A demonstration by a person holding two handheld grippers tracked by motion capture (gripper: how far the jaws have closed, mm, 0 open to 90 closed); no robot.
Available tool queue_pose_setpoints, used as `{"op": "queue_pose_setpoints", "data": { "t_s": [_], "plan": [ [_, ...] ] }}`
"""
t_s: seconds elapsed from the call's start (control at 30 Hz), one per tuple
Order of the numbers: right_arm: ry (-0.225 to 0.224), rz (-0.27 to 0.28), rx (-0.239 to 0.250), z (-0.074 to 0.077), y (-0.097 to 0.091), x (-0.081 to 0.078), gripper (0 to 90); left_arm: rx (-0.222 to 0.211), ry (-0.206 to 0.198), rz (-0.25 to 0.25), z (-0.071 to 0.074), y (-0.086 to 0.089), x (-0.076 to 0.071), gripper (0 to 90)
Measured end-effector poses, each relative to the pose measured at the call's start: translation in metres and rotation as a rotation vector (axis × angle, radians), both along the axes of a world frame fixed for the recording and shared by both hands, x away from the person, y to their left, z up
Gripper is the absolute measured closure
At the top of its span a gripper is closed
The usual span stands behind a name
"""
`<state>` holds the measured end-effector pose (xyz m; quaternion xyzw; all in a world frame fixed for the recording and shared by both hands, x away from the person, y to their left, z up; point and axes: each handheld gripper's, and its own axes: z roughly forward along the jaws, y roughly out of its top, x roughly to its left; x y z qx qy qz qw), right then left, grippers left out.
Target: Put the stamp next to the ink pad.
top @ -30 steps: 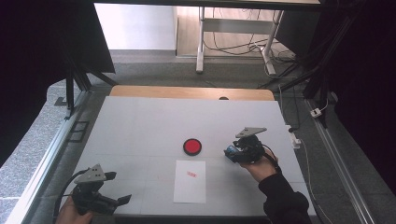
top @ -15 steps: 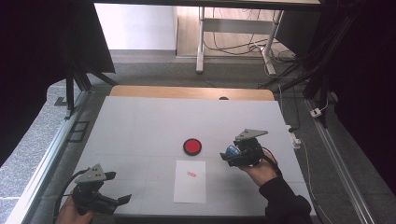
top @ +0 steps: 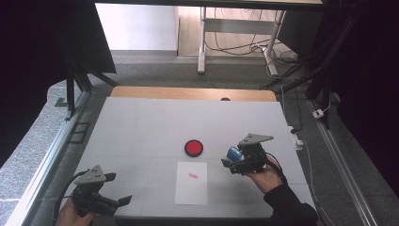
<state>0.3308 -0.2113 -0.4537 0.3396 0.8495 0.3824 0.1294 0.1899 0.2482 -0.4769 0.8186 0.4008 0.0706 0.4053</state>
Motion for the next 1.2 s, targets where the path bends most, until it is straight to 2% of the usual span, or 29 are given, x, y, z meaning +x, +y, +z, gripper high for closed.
{"op": "queue_pose_setpoints", "data": {
  "t_s": [0.37, 0.6, 0.8, 1.03, 1.2],
  "plan": [
    [-0.012, -0.006, 0.008, 0.003, -0.008, -0.017, 3.5, -0.004, 0.005, 0.003, 0.0, 0.001, 0.0, 0.0],
    [-0.044, -0.023, 0.007, 0.006, -0.014, -0.029, 0.0, -0.006, 0.005, 0.006, 0.0, 0.001, 0.001, 0.0],
    [-0.049, -0.052, 0.007, 0.007, -0.022, -0.04, 0.0, -0.008, 0.005, 0.007, 0.0, 0.001, 0.001, 0.0],
    [-0.066, -0.112, 0.01, 0.008, -0.034, -0.055, 0.0, -0.007, 0.005, 0.011, 0.0, 0.001, 0.001, 0.0],
    [-0.062, -0.148, 0.014, 0.006, -0.044, -0.065, 0.0, -0.006, 0.006, 0.017, 0.0, 0.001, 0.001, 0.0]
  ]
}}
